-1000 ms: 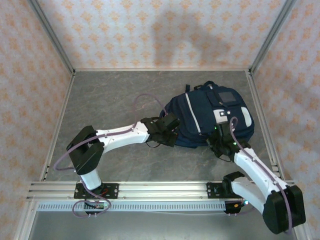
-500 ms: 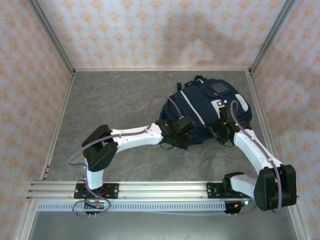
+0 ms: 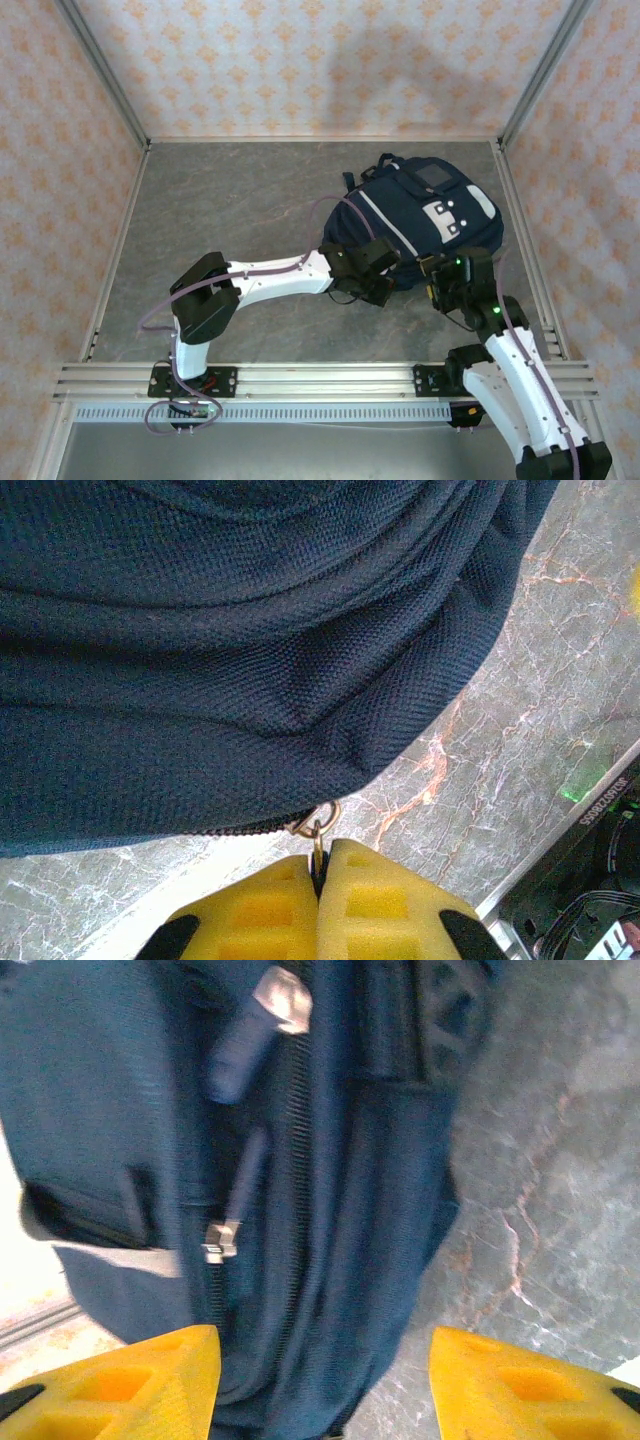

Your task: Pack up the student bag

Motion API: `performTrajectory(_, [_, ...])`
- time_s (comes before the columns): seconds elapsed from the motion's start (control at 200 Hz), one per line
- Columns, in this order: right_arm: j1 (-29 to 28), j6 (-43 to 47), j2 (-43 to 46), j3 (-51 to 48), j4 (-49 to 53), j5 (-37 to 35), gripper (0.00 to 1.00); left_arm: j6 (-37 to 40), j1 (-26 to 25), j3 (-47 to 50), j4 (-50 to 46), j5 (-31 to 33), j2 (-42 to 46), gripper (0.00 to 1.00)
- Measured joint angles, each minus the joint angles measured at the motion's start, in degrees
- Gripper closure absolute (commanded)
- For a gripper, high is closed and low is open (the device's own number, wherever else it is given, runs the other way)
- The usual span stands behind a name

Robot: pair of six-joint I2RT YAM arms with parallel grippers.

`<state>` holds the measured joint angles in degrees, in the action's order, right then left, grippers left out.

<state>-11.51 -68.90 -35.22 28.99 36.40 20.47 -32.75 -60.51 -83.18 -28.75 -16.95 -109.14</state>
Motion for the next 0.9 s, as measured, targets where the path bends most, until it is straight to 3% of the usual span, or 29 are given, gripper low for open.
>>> performTrajectory(0.19, [-4.4,-7.5,-0.2,-4.4,-5.5,0.1,0.42,0.0,0.0,-0.1,0.1,-0.8,0.0,1.0])
performTrajectory(0.3, [-5.1,-10.1,-1.0,-7.8,-11.0,-0.3,0.47,0.0,0.0,-0.4,0.0,-0.9,0.0,1.0])
performTrajectory(0.375, [-5.2,-11.1,-2.0,-9.3,-14.5,-0.7,0.59,0.0,0.0,-0.5,0.0,-0.9,0.0,1.0])
performTrajectory(0.525, [-5.5,-10.1,-5.0,-9.6,-19.3,-1.3,1.0,0.1,0.0,-0.5,0.1,-0.8,0.0,1.0])
performTrajectory(0.901, [-5.6,-5.7,-3.3,-9.6,-16.0,-2.9,1.0,0.3,2.6,4.5,0.3,-0.2,3.8,1.0])
